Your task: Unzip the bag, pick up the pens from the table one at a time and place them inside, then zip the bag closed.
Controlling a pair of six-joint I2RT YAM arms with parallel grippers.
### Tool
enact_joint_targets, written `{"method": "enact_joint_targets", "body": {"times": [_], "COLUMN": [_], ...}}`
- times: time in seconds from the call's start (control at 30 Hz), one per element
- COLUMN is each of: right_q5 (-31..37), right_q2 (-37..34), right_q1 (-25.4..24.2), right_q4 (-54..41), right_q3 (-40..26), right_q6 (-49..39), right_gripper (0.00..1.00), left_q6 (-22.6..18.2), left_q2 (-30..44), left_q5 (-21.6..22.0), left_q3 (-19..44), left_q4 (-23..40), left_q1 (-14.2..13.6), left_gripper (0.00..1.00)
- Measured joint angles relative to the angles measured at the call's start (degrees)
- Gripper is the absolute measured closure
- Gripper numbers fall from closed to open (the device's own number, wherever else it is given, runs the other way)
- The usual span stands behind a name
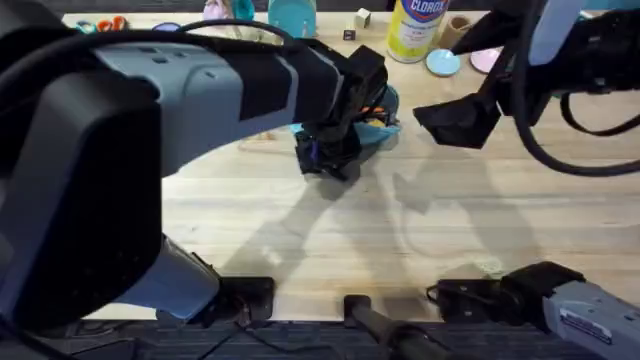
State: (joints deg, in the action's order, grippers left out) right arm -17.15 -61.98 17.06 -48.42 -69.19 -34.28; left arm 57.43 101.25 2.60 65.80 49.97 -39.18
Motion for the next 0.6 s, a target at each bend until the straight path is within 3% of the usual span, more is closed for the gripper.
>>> {"method": "enact_joint_targets", "body": {"times": [0.1,0.23,0.6], "right_q5": [0.0,0.0,0.0], "right_q2": [-0.02,-0.02,-0.02], "right_q1": [0.0,0.0,0.0], "right_q4": [0.0,0.0,0.0], "right_q3": [0.0,0.0,0.0], "right_q6": [0.0,0.0,0.0], "right_gripper": [0.005,0.006,0.005], "left_q6": [0.0,0.37,1.16], "left_q2": [0.0,0.0,0.0], "left_q5": [-0.06,0.1,0.17], "left_q3": [0.04,0.28,0.39], "left_q4": [-0.21,-0.02,0.85], "left_q1": [0.0,0.0,0.0], "left_gripper": [0.824,0.936,0.944]}}
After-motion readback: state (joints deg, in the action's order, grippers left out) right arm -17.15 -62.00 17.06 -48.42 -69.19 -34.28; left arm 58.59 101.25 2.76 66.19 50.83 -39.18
